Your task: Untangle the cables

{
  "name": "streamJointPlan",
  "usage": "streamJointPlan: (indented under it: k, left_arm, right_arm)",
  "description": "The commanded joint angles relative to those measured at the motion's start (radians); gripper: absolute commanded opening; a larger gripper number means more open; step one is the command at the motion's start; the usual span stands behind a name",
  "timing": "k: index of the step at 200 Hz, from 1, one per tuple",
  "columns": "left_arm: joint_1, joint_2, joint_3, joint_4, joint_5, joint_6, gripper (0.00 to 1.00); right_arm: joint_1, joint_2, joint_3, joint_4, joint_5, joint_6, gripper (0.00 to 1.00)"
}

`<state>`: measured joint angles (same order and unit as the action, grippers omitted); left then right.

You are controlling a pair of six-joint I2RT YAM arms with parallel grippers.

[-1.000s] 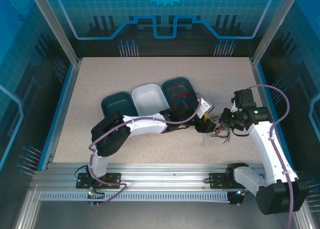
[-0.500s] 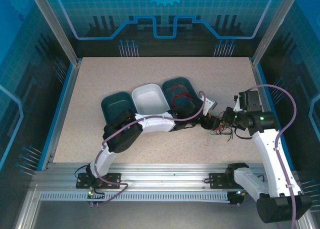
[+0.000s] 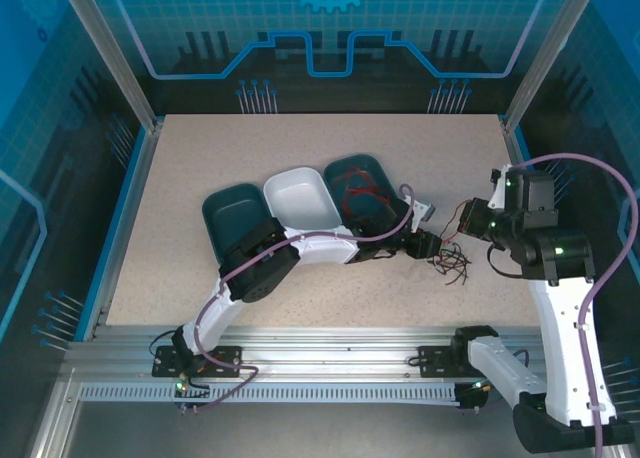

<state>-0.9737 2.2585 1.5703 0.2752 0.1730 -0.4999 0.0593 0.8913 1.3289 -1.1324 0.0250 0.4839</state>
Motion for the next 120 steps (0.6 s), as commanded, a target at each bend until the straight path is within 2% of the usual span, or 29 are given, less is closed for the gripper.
streamJointPlan:
  k: [1,95,120]
  left_arm:
    - [-0.006,0.018,0.028,-0.014,0.013,-0.017,0.49]
    - [-0.005,0.007,-0.004,-0.018,0.019,-0.026,0.49]
    - [-0.005,-0.041,-0.037,0.001,0.018,-0.026,0.54]
  right_arm:
    - [0.013,0.012,0.091,-0.033,0.032,-0.036,0.00]
    - [0.013,0.074,0.446,-0.068,0.113,-0.108,0.00]
    - [0.013,0.082,0.484,-0.063,0.121,-0.118,0.00]
